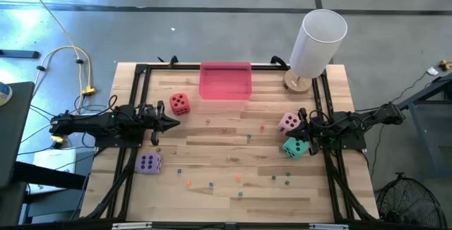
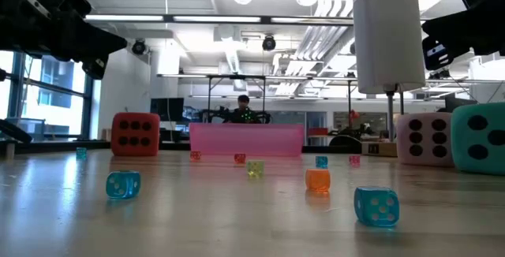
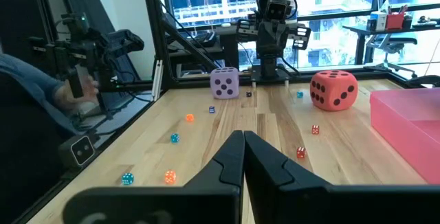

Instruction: Pick & Place Dice

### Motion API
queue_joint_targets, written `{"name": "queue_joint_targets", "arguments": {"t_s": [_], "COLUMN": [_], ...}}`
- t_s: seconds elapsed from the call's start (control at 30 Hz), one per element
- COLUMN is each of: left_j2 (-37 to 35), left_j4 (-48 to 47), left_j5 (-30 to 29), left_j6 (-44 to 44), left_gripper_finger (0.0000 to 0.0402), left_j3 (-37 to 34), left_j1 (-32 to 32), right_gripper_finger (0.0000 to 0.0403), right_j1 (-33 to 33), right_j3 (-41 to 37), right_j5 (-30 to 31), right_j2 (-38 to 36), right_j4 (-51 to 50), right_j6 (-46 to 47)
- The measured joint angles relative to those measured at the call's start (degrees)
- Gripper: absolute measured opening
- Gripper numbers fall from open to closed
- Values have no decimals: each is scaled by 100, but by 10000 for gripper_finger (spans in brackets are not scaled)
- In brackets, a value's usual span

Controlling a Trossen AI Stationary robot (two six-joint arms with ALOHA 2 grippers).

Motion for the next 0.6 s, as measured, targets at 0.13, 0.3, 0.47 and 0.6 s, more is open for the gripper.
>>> {"name": "queue_joint_targets", "arguments": {"t_s": [0.13, 0.3, 0.47, 0.6], "left_j2": [-1, 0, 1, -1], "left_j4": [0, 48, 245, 449], "left_j5": [0, 0, -1, -29], "left_j6": [-2, 0, 0, 4], "left_gripper_finger": [0, 0, 0, 0], "left_j3": [0, 0, 0, 0], "left_j1": [-1, -1, -1, 1], "right_gripper_finger": [2, 2, 2, 2], "right_j1": [0, 1, 0, 1], "right_j3": [-2, -1, -2, -2], "right_j5": [0, 1, 33, 4], "right_j2": [0, 0, 0, 0], "right_j4": [2, 2, 103, 77], "right_j6": [0, 0, -766, -905]}}
